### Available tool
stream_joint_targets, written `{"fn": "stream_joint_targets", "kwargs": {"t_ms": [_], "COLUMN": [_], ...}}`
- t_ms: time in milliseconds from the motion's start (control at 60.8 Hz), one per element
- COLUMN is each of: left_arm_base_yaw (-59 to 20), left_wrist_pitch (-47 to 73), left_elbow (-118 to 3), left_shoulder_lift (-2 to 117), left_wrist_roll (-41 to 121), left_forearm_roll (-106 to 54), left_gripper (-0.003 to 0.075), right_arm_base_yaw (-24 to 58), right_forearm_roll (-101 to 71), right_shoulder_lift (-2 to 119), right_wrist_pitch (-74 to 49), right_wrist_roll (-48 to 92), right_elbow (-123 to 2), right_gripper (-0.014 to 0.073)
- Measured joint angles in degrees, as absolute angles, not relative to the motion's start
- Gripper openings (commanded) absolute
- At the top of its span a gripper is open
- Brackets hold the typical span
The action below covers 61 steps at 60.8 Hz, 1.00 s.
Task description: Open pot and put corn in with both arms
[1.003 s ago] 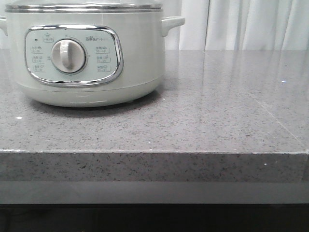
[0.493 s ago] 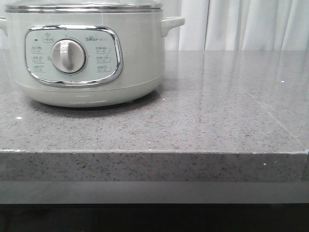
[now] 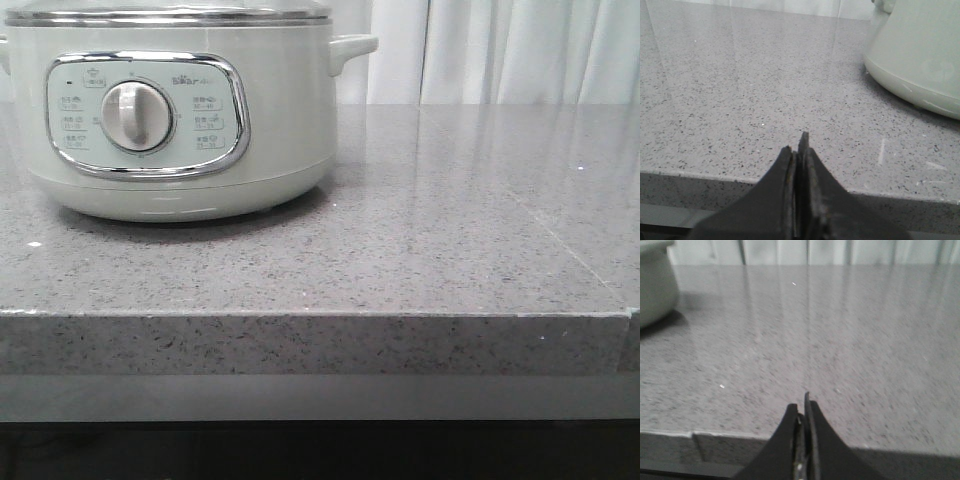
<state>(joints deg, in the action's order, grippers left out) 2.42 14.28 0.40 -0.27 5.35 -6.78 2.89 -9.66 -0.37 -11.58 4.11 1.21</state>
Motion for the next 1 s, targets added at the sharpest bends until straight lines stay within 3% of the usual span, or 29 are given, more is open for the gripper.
{"fn": "stream_joint_targets", "kwargs": {"t_ms": [1003], "left_arm_base_yaw": [2.4], "left_wrist_pitch": [14.2], "left_elbow": [0.4], "left_shoulder_lift": [-0.3], "left_wrist_roll": [5.3], "left_forearm_roll": [-6.8], "left_gripper": [-0.0018], "right_arm_base_yaw": [0.1], "right_forearm_roll": [-9.6], "right_shoulder_lift": [-0.6], "right_wrist_pitch": [-11.7], "right_wrist_roll": [3.6], "right_elbow": [1.6], "right_gripper": [-0.0067]}}
